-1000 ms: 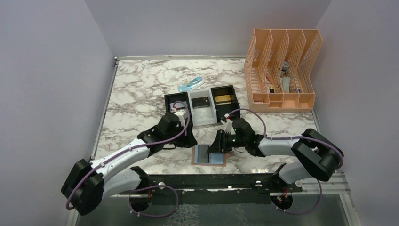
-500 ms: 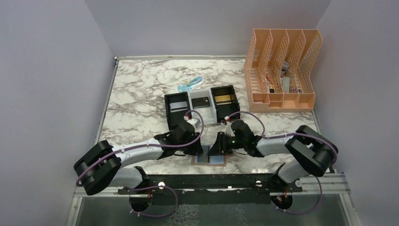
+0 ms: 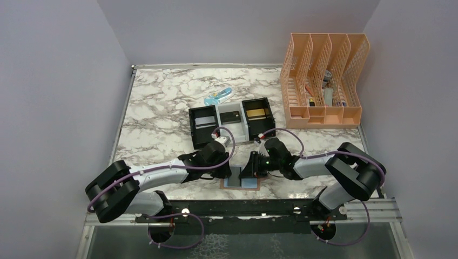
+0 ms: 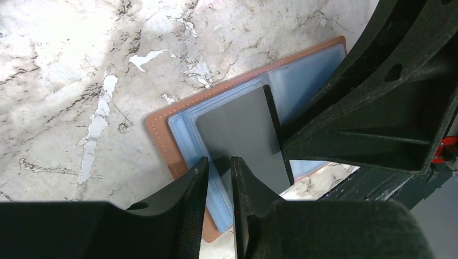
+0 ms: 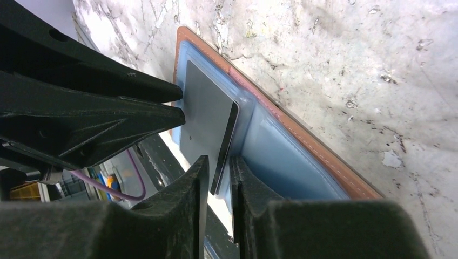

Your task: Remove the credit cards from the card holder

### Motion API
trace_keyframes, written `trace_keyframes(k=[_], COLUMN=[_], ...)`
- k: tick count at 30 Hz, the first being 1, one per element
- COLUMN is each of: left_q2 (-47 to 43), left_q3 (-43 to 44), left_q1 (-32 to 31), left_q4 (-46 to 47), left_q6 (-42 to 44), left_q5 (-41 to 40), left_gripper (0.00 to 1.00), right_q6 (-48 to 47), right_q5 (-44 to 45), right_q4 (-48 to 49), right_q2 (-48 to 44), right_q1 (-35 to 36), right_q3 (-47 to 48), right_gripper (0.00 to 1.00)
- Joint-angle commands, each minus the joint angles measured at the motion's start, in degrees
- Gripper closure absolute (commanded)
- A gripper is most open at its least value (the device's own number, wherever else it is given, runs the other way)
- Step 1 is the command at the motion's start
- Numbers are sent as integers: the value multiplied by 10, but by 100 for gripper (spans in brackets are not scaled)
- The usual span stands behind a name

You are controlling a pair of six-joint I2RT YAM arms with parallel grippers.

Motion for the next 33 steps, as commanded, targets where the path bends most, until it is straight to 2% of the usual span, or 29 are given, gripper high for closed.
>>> trace_keyframes(k=[1,5,14,18,21,33], left_q2=[-2,-12,-22,-29,-31,-27], left_q3=[-10,-15,-27,-33,-33,-33], left_q1=[-10,-12,-19,-20,-20,-21], left_q4=[0,0,0,0,0,-2], left_q6=[-10,-15,-26,-28,-28,-29], left_q5=[-11,-16,-20,-27,-28,-29], left_gripper=[76,76,76,75,76,76], right_q6=[6,9,5,-2,-9,-26], right_q5=[22,23,35,35,41,67], right_q4=[7,14,-15,-13,-18,-50], right_q2=[6,11,17,7,-7,-47], right_q1=[1,0,0,0,0,0], right_q3=[4,5,12,8,4,-12], right_gripper=[81,85,81,86,95,96])
